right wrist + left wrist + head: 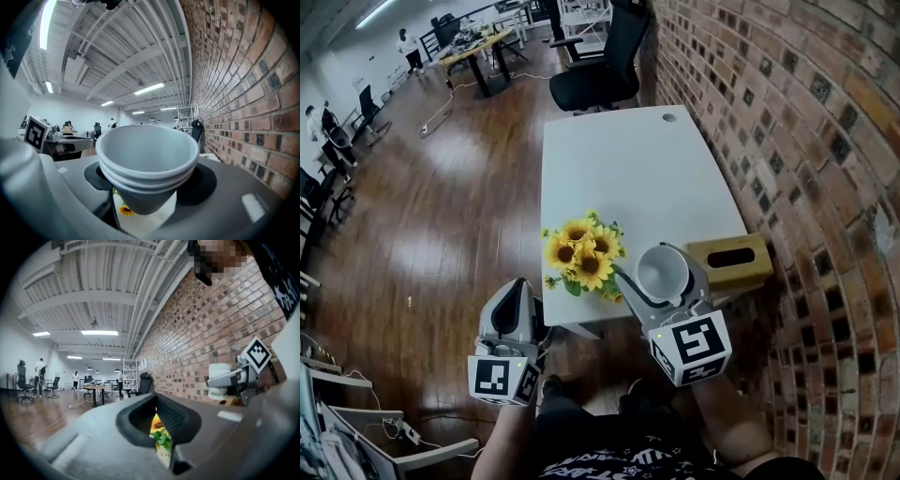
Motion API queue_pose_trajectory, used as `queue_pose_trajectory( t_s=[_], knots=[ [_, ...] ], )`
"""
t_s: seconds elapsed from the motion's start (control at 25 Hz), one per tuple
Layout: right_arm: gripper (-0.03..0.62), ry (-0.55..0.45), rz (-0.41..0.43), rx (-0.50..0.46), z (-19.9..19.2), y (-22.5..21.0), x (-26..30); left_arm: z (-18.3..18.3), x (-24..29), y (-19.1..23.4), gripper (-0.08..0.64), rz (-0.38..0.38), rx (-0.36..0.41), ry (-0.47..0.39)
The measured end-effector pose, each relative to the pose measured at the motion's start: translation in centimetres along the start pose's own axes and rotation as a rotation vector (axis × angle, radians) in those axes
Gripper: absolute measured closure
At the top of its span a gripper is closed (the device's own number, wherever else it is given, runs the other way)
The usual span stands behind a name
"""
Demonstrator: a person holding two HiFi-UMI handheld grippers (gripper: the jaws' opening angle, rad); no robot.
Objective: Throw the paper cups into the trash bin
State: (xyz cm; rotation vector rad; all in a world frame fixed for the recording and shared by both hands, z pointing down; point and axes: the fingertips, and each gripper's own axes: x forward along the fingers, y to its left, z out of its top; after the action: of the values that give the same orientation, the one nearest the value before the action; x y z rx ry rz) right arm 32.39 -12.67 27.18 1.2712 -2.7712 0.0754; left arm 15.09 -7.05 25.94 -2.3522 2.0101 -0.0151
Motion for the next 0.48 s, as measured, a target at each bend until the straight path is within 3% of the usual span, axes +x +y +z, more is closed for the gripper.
queue_pose_trajectory(
  t_s=[0.2, 0.48],
  knots=[
    [0.250, 0.017, -0.005, 0.009, -0.8, 2.8, 2.1, -0.3, -0.5, 2.5, 0.555, -0.032, -0.003, -0.005],
    [0.249, 0.012, -0.029, 0.010, -0.2, 10.5, 7.3, -2.2, -3.4, 11.8, 0.555, -0.058, 0.009, 0.024]
  ],
)
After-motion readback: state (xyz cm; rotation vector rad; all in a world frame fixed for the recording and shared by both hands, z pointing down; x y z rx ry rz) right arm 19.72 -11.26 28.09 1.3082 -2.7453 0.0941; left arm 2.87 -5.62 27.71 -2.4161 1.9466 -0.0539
